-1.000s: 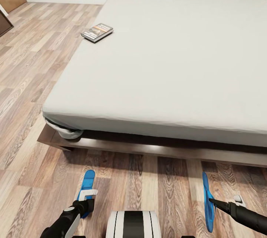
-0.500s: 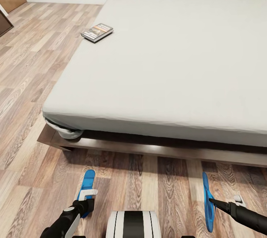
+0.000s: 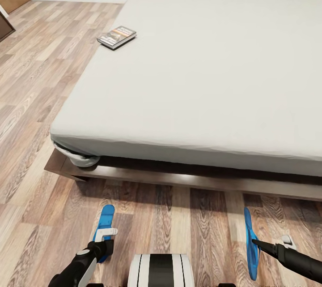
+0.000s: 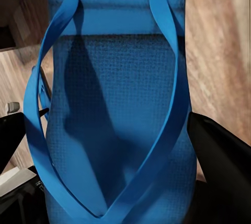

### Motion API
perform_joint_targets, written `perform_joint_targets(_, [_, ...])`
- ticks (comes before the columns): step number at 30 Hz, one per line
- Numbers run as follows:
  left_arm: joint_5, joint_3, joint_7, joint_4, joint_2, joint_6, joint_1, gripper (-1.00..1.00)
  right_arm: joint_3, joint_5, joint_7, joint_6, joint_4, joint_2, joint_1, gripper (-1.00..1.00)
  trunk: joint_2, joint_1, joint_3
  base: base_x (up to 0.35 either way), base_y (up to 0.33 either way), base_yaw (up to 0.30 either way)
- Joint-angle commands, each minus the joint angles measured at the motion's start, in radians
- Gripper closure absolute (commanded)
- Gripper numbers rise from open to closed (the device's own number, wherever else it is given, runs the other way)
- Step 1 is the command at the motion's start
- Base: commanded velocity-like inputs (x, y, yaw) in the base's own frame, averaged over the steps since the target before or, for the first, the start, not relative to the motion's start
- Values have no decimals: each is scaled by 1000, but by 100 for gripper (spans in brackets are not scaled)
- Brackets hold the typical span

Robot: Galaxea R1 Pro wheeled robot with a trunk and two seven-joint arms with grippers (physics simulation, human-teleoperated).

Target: In the bedroom, move the book from the bed onto either nightstand, and place the two sandals side by side next to the bed.

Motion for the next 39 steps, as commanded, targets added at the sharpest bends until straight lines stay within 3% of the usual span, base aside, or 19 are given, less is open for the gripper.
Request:
perform_joint_targets(1, [3,3,-4,-2,0,7,0,100,-2,-3,2,10,0,0,0,100,0,0,-5,0,0,0])
perform_joint_targets(38, [3,1,-4,-2,0,7,0,100,-2,-3,2,10,1,0,0,100,-1,1,-12,0,0,0])
perform_joint_targets(39, [3,1,-4,-2,0,7,1,-100,-2,-3,2,10,1,0,0,100,-1,1,-12,0,0,0])
